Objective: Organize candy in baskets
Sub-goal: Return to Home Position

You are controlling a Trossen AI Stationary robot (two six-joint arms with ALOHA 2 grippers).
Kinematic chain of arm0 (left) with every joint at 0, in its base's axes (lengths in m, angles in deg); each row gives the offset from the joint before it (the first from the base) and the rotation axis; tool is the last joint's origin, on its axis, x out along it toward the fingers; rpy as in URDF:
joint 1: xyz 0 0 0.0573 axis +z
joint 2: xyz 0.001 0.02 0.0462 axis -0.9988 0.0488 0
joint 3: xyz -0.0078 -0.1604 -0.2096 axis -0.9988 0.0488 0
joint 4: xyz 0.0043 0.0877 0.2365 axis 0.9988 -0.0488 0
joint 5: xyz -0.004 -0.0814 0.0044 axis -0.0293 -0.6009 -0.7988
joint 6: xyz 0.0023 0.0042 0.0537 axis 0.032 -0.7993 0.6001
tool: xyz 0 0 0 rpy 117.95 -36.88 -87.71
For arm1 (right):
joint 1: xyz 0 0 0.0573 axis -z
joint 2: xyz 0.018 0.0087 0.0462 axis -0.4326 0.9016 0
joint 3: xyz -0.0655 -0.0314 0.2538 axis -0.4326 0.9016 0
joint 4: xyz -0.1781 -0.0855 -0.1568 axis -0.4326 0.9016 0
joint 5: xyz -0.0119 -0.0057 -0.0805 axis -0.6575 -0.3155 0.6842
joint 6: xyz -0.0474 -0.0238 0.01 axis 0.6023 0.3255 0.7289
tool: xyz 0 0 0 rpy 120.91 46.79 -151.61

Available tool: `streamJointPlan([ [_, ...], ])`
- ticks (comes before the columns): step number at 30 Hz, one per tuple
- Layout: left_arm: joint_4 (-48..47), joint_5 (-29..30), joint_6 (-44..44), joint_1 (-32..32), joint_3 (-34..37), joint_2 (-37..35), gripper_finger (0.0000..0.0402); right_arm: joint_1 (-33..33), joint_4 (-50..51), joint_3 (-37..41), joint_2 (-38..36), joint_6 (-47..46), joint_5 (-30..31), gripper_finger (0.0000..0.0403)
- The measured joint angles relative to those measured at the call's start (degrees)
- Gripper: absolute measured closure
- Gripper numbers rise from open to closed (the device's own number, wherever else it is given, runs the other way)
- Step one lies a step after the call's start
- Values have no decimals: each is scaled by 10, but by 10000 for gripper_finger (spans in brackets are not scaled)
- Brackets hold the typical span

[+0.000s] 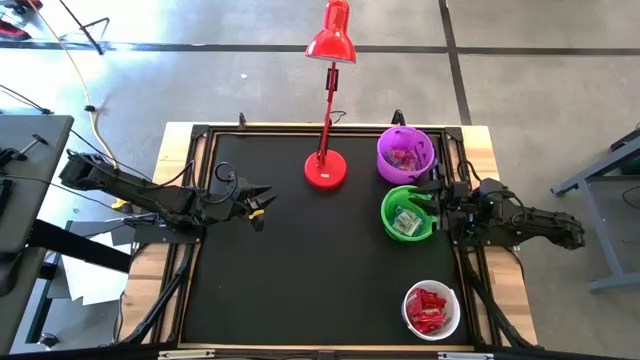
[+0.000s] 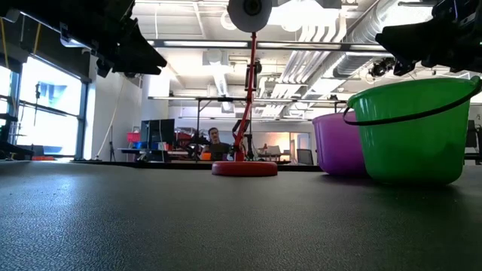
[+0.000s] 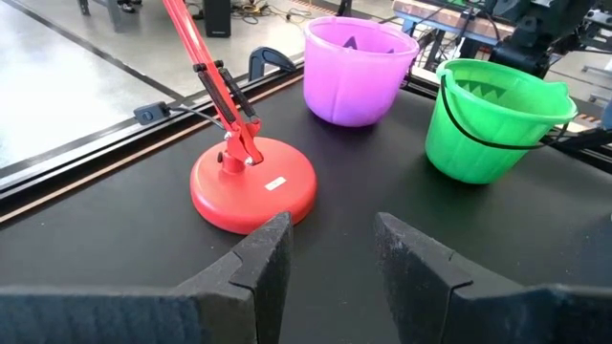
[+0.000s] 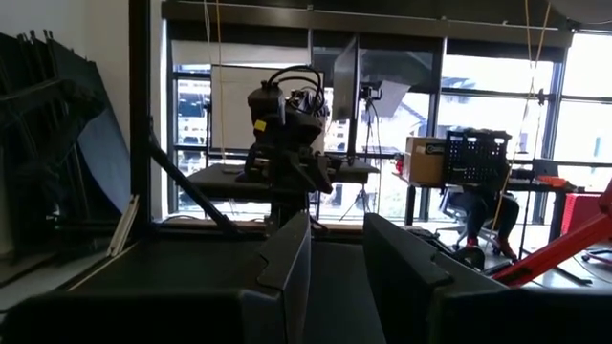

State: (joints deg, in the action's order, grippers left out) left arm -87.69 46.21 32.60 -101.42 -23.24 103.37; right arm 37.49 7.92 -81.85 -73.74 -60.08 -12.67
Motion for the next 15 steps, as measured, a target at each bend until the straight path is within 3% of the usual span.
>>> streamJointPlan([
  [15, 0, 0, 0, 0, 0, 0, 266, 0, 3, 0, 0, -1, -1, 309],
])
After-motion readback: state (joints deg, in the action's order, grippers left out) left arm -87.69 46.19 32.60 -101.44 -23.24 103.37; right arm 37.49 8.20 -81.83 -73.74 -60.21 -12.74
